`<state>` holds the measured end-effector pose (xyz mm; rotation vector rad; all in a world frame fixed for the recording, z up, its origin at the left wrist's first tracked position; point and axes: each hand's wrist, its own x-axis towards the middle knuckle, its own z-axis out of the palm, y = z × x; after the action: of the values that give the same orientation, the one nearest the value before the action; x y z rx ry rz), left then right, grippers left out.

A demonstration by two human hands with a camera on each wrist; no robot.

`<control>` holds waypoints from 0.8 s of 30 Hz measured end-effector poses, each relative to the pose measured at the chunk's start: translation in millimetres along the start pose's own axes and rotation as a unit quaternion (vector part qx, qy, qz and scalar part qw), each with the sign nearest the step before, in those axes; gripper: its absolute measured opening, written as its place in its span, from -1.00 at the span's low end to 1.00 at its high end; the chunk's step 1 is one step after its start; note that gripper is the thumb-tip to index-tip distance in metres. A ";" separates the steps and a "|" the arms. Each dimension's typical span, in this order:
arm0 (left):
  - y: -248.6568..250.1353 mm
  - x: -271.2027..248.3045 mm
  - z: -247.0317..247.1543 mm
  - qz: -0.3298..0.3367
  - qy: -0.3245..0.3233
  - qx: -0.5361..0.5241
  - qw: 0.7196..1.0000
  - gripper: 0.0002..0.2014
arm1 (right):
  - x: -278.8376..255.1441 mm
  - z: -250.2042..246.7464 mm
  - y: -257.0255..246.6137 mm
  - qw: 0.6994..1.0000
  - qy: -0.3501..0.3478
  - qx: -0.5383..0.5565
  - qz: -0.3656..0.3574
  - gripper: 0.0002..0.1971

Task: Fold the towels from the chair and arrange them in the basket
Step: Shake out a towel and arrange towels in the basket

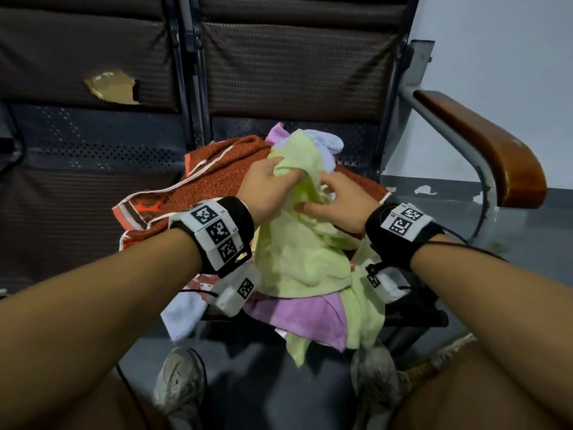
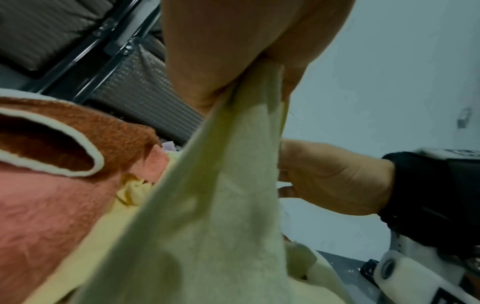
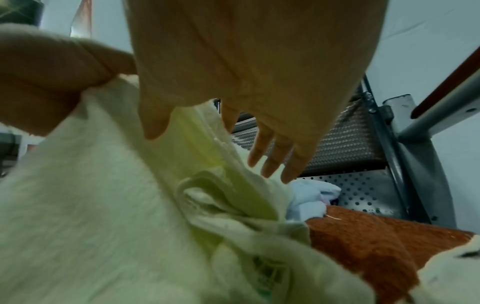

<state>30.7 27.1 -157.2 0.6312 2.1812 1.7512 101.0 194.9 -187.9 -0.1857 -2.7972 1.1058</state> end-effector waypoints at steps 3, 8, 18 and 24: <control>0.9 -7.6 -3.7 0.016 -0.002 0.025 1.000 -0.90 | 1.0 8.6 2.5 0.993 -0.002 -0.119 0.013 -0.87; -11.0 -5.9 -20.9 -0.001 0.042 0.175 0.984 -0.81 | 3.2 1.3 -10.3 0.988 0.137 -0.056 0.037 -0.83; -18.3 19.7 -54.9 -0.157 0.139 0.005 0.978 -0.59 | -3.7 5.2 -11.5 0.975 -0.018 -0.211 0.064 -0.81; -20.4 11.7 -54.6 -0.084 0.189 -0.095 0.974 -0.59 | 1.7 -7.4 -3.5 0.970 0.171 -0.096 0.145 -0.79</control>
<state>-8.4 -17.2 -163.8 0.0660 2.1763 2.0875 100.3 197.7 -180.0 -0.7502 -2.6073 0.7561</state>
